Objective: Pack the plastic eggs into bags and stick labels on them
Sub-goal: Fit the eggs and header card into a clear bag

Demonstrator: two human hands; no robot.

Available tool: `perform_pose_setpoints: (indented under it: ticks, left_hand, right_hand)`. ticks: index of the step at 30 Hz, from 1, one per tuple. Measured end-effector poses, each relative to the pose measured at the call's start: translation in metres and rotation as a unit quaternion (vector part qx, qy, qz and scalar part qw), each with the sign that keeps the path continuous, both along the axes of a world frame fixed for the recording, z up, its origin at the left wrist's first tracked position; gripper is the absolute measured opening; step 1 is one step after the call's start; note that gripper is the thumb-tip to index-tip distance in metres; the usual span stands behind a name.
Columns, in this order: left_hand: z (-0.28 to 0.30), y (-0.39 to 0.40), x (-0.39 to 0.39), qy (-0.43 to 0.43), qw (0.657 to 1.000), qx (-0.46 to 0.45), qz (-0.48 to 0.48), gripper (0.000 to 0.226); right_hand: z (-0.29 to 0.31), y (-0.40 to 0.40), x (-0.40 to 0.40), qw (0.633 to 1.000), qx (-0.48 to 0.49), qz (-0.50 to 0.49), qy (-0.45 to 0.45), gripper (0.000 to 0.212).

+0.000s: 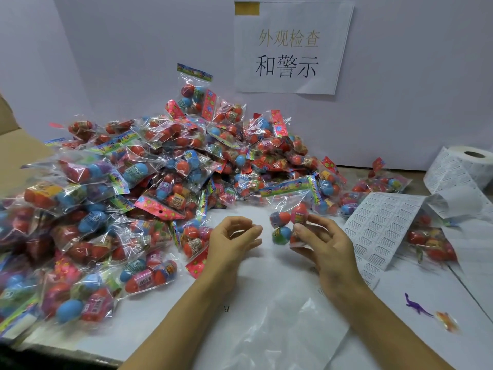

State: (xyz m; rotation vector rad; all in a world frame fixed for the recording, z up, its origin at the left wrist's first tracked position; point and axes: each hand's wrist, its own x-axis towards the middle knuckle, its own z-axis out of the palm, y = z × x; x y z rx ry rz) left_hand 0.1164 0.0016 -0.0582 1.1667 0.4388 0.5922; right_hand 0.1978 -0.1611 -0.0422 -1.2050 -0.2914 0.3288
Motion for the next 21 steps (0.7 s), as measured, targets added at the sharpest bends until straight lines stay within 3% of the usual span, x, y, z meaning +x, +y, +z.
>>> perform_pose_setpoints:
  ticks: [5,9,16,18,21]
  left_hand:
    - [0.009,-0.008,-0.004,-0.026,0.992,-0.015,-0.122,0.031]
    - [0.016,-0.010,-0.006,-0.004,0.994,-0.042,-0.101,0.042]
    - [0.025,-0.013,-0.008,0.028,0.992,-0.059,-0.105,0.057]
    - [0.025,-0.014,-0.008,0.038,0.991,-0.052,-0.118,0.054]
    - [0.025,-0.015,-0.009,0.044,0.991,-0.046,-0.118,0.052]
  right_hand:
    - [-0.003,-0.001,-0.004,0.995,-0.017,0.068,-0.071,0.034]
    - [-0.004,-0.002,-0.006,0.987,-0.035,0.118,-0.105,0.022]
    - [-0.004,-0.001,-0.002,0.994,-0.074,-0.017,-0.080,0.010]
    - [-0.005,-0.002,0.000,0.993,-0.099,-0.008,-0.063,0.015]
    - [-0.006,-0.002,0.000,0.991,-0.109,0.020,-0.068,0.006]
